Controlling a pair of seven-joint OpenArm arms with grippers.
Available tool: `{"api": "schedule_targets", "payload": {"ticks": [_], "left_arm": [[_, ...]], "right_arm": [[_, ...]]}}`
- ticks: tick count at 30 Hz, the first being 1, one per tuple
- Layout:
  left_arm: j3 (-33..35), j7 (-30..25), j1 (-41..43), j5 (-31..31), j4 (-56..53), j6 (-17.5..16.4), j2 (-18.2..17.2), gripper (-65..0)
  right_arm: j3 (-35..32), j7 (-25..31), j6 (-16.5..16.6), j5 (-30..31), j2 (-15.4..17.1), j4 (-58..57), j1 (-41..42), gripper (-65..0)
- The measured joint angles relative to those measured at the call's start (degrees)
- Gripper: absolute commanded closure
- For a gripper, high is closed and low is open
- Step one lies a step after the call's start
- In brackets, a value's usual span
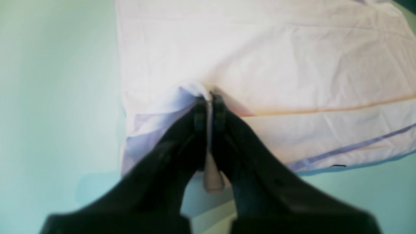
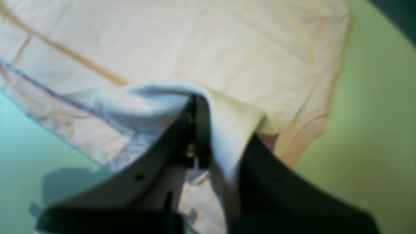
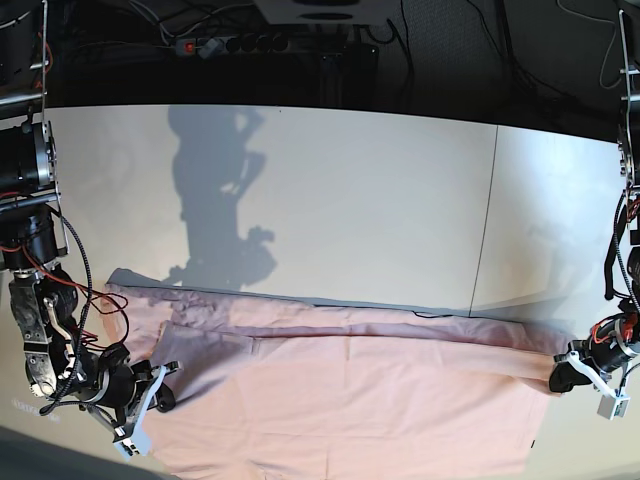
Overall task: Fold the T-shirt properly
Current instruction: 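Lower both grippers and release the folded edge onto the shirt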
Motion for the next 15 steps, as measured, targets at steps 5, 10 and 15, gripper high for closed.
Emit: {"api": "schedule_targets", "payload": {"ticks": [5, 10, 15], "left_arm": [[0.0, -3.6, -0.1, 3.1, -1.2, 0.0, 0.0, 0.0], [0.0, -6.0, -0.6, 3.9, -6.0, 0.0, 0.2, 0.0], [0.0, -6.6, -2.4, 3.9, -7.5, 0.0, 0.0, 0.0]], "right_arm": [[0.0, 0.7, 0.0, -1.2, -1.2, -3.9, 2.1, 0.0], [0.0, 2.9, 0.0, -3.9, -4.0, -6.7, 3.9, 0.0], [0.0, 4.0, 0.0, -6.3, -5.1, -7.8, 4.0, 0.0]]}}
